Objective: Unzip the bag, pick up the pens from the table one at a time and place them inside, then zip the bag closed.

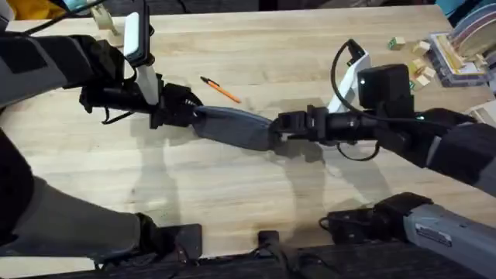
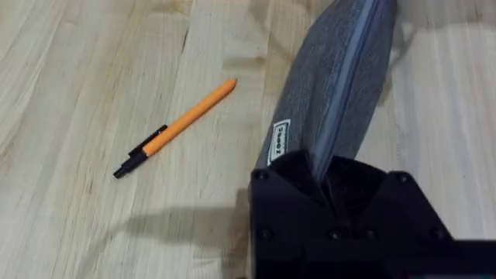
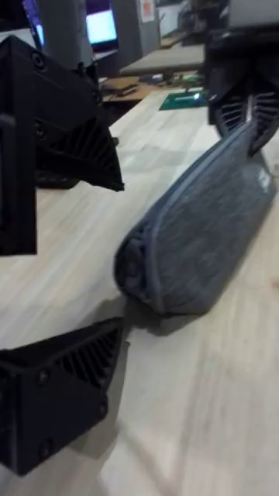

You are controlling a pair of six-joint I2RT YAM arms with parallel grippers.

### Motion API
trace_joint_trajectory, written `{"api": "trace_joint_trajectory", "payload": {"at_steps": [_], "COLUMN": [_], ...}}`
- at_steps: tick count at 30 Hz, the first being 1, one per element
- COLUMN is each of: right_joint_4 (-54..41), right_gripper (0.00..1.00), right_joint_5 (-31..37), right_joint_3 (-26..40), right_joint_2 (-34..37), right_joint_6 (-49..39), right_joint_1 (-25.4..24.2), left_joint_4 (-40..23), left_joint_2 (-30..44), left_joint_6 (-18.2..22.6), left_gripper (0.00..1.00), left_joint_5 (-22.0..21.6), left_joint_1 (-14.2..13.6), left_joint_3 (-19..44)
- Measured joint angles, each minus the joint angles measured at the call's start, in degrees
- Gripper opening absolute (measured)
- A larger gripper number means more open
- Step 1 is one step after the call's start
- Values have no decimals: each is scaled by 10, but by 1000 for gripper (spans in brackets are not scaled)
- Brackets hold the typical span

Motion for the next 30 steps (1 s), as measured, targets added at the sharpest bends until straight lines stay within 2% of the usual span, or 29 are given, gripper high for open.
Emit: {"api": "trace_joint_trajectory", "payload": {"at_steps": [5, 11, 27, 30], "right_joint_4": [46, 51, 122, 162], "right_gripper": [996, 996, 996, 996], "right_joint_5": [-15, -38, -86, -128], "right_joint_3": [0, 0, 0, -2], "right_joint_2": [25, 47, 49, 49], "right_joint_6": [20, 34, 69, 82], "right_joint_1": [0, 0, 2, 2], "left_joint_4": [0, 0, 1, 1], "left_joint_2": [0, 0, 0, 0], "left_joint_6": [0, 0, 0, 0], "left_gripper": [42, 42, 42, 42], "left_joint_5": [0, 0, 0, 0], "left_joint_1": [0, 0, 0, 0], "left_joint_3": [0, 0, 0, 0]}}
